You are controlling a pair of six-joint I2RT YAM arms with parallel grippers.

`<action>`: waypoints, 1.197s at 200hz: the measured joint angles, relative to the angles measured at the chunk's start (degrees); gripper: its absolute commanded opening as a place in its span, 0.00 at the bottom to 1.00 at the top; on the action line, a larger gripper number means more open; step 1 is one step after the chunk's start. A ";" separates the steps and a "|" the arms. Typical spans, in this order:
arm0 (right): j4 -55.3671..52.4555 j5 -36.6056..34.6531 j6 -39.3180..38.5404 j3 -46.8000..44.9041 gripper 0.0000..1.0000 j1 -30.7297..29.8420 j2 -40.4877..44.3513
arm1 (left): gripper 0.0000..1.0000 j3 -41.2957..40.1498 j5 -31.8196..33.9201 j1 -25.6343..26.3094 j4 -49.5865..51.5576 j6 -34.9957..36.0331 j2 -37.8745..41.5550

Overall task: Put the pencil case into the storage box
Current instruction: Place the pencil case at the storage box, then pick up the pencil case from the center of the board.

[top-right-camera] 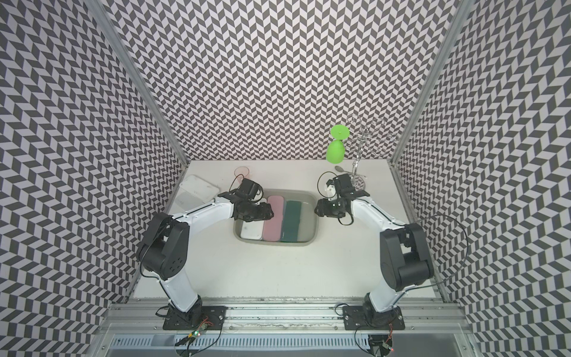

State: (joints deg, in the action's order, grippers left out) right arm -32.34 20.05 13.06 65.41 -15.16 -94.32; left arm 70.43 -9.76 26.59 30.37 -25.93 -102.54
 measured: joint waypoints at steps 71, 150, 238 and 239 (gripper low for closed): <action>-2.38 -5.64 -0.24 4.79 0.63 -4.39 -6.84 | 1.00 8.46 8.61 -4.92 8.31 -1.07 6.71; -5.40 -11.15 -1.55 4.76 0.63 -4.59 -10.71 | 1.00 10.03 13.53 -29.00 10.49 -1.33 8.63; -6.01 -11.76 -2.56 5.18 0.63 -4.59 -10.78 | 1.00 16.33 11.37 -37.46 12.92 -7.21 -12.17; -6.03 -11.74 -2.56 5.18 0.63 -4.59 -10.78 | 1.00 16.39 11.34 -37.51 12.94 -7.19 -12.24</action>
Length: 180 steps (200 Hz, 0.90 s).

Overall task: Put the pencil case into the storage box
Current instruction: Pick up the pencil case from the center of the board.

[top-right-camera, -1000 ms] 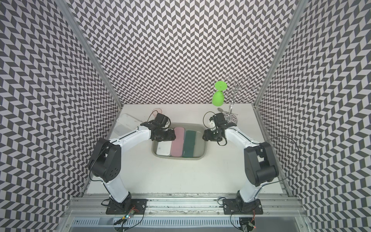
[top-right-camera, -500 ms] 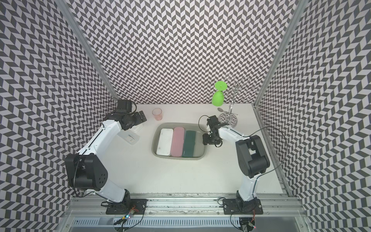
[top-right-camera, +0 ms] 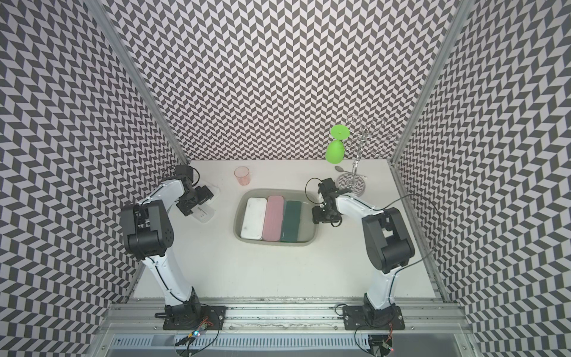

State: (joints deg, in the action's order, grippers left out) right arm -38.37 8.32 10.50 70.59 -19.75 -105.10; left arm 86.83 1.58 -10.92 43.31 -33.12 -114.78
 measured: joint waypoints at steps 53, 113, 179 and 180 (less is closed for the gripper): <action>-0.46 0.04 -0.02 0.63 0.63 0.00 -0.39 | 1.00 1.31 0.09 -2.38 0.46 -0.61 -1.27; -0.85 0.04 0.02 2.21 0.63 0.00 -1.11 | 1.00 1.81 -0.17 -4.00 0.17 0.87 -4.85; -1.31 0.04 0.55 2.58 0.63 0.00 -1.11 | 0.81 -2.25 0.90 -4.00 -1.60 3.26 -2.62; -1.31 0.04 0.57 2.58 0.63 0.00 -1.11 | 0.80 -2.49 1.01 -4.00 -1.57 3.41 -2.45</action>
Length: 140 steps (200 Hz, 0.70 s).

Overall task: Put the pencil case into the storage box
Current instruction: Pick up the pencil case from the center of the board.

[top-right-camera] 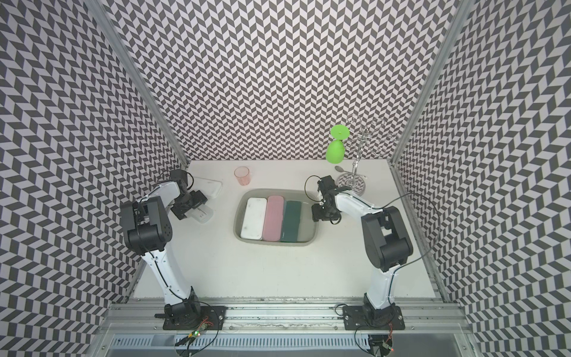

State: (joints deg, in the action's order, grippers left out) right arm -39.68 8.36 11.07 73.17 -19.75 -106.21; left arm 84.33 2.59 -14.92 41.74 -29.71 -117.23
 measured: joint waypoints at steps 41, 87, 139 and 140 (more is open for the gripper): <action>0.00 0.22 0.98 -0.07 0.63 0.00 0.00 | 0.72 -2.78 -0.28 -0.11 -1.79 1.18 1.64; 0.04 0.46 2.03 -0.07 0.63 0.00 0.02 | 0.71 -3.08 -0.57 0.28 -1.66 2.78 2.29; 0.07 0.52 2.32 -0.07 0.63 0.04 1.09 | 0.70 -4.28 -2.36 4.98 3.45 3.89 7.52; 0.09 0.52 2.32 -0.07 0.63 0.04 1.14 | 0.70 -4.28 -2.38 5.07 3.50 3.91 7.65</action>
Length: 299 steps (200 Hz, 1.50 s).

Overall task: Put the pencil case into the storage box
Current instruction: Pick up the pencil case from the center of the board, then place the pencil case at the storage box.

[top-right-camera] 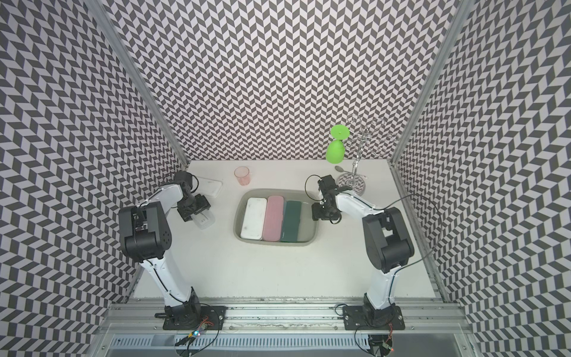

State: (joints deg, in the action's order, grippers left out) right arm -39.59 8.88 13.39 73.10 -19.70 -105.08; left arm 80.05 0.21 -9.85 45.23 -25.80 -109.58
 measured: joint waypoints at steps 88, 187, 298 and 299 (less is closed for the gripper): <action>0.59 2.84 0.04 -1.03 0.63 4.48 4.61 | 0.70 17.44 -0.09 23.45 8.79 -0.33 6.58; 2.27 5.31 -0.46 -8.68 0.63 10.80 11.17 | 0.70 29.62 -0.46 53.33 13.03 -6.25 -5.51; 2.34 5.92 -2.54 -10.45 0.63 11.54 12.28 | 0.70 25.38 3.69 55.19 9.86 -7.67 -10.84; 2.32 5.95 -2.56 -10.45 0.63 11.54 12.28 | 0.70 25.33 3.69 55.19 9.81 -7.67 -10.88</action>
State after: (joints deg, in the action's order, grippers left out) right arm -37.28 14.83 10.83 62.65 -8.16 -92.79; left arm 105.38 3.90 45.34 55.05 -33.47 -120.46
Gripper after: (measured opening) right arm 0.633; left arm 0.769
